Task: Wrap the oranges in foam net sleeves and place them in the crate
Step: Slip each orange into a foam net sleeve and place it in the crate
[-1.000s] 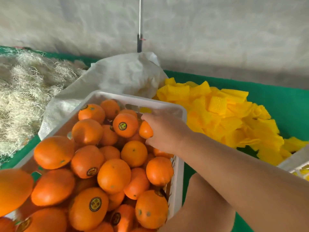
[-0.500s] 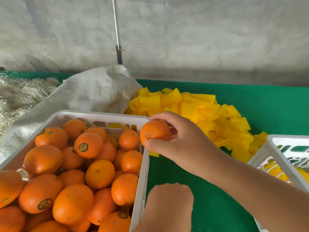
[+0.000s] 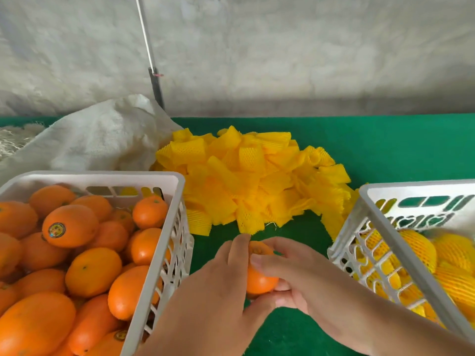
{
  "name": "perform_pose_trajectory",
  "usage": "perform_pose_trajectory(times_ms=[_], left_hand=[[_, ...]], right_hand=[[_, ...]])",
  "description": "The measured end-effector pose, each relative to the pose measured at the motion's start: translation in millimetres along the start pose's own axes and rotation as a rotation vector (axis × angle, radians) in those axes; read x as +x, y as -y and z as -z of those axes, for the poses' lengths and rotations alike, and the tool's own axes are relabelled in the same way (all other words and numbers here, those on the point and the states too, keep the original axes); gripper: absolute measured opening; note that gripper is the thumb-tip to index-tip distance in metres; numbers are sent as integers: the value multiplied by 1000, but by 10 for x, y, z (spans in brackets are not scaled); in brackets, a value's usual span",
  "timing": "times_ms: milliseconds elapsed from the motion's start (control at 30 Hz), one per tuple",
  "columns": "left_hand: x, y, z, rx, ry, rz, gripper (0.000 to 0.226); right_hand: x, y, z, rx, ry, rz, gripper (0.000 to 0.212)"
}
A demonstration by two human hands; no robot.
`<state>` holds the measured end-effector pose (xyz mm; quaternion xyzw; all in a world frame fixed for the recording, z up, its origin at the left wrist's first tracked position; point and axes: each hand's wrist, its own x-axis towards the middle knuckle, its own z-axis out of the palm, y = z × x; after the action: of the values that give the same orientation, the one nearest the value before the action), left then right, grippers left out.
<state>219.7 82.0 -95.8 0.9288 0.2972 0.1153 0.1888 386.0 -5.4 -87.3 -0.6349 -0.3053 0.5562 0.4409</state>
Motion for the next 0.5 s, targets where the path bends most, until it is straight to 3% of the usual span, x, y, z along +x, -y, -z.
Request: perform_pose_trajectory(times_ms=[133, 267, 333, 500], left_hand=[[-24, -37, 2, 0, -7, 46, 84], [-22, -30, 28, 21, 14, 84, 80], [-20, -18, 34, 56, 42, 93, 80], [-8, 30, 0, 94, 41, 105, 80]], right_hand=[[69, 103, -19, -9, 106, -84, 54], [193, 83, 98, -65, 1, -114, 49], [264, 24, 213, -364, -69, -120, 39], [829, 27, 405, -907, -225, -57, 45]])
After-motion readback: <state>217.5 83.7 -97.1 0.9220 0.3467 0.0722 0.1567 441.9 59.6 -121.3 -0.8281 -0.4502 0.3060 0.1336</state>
